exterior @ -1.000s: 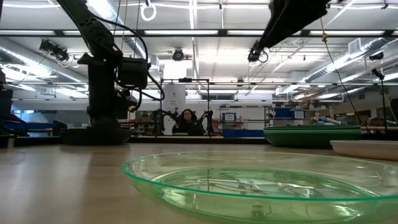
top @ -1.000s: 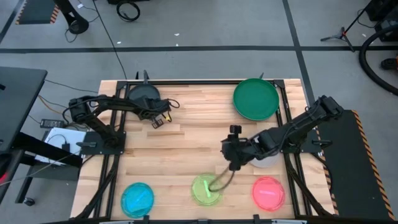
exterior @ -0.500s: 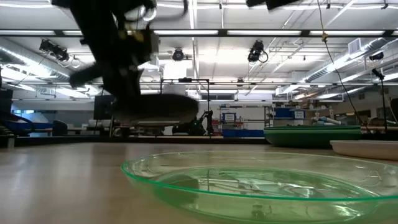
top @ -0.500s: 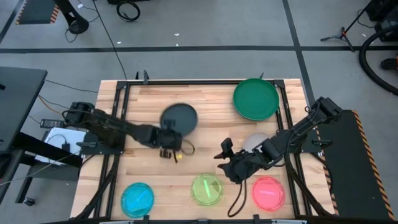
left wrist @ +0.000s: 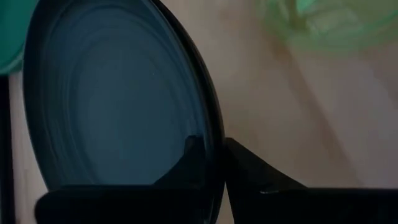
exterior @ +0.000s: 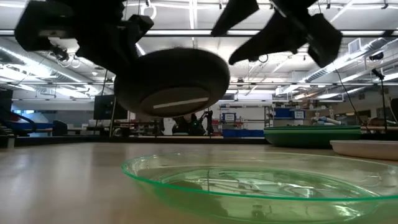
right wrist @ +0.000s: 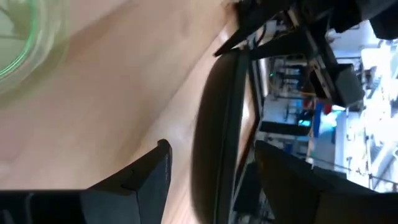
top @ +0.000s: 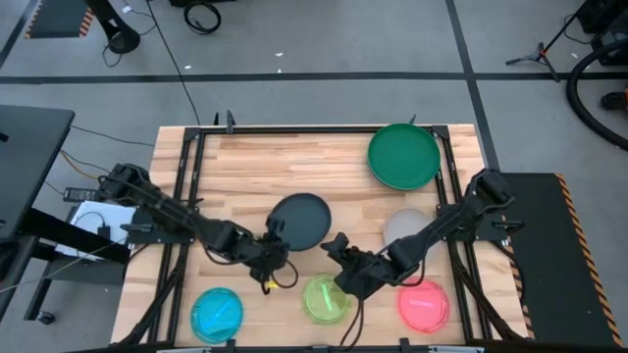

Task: Stack plastic plates
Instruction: Stack the stacked black plates on top of the dark green plate

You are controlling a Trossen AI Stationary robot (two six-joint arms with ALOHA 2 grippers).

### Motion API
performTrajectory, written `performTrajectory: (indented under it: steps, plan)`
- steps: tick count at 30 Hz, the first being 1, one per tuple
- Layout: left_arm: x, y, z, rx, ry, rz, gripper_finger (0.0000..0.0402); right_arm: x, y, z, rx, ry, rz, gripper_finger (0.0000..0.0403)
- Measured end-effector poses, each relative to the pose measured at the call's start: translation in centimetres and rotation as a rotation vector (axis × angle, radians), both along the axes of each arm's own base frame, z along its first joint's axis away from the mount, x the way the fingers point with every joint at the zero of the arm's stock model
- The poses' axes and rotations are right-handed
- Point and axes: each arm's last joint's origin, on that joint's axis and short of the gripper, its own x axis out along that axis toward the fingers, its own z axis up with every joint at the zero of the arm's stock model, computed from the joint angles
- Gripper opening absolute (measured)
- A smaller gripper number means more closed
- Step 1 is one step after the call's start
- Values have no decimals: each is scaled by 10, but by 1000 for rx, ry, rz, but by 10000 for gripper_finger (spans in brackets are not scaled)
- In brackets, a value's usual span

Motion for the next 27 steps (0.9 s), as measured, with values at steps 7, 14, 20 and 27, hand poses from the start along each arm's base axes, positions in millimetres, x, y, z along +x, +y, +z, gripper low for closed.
performTrajectory:
  steps: [7, 14, 20, 27]
  plan:
    - [-1, -9, 2, -4, -31, -29, 40, 14, -19, -1, 57, 5, -3, 220]
    - [-1, -19, 6, -42, -96, -52, 40, 20, -31, -1, 135, 22, 0, 213]
    - [5, -23, 12, -94, -178, -44, 40, 19, -33, 0, 3, 21, -26, 212]
    - [10, -20, 16, -149, -231, -5, 40, 14, -25, 3, -140, 14, -44, 212]
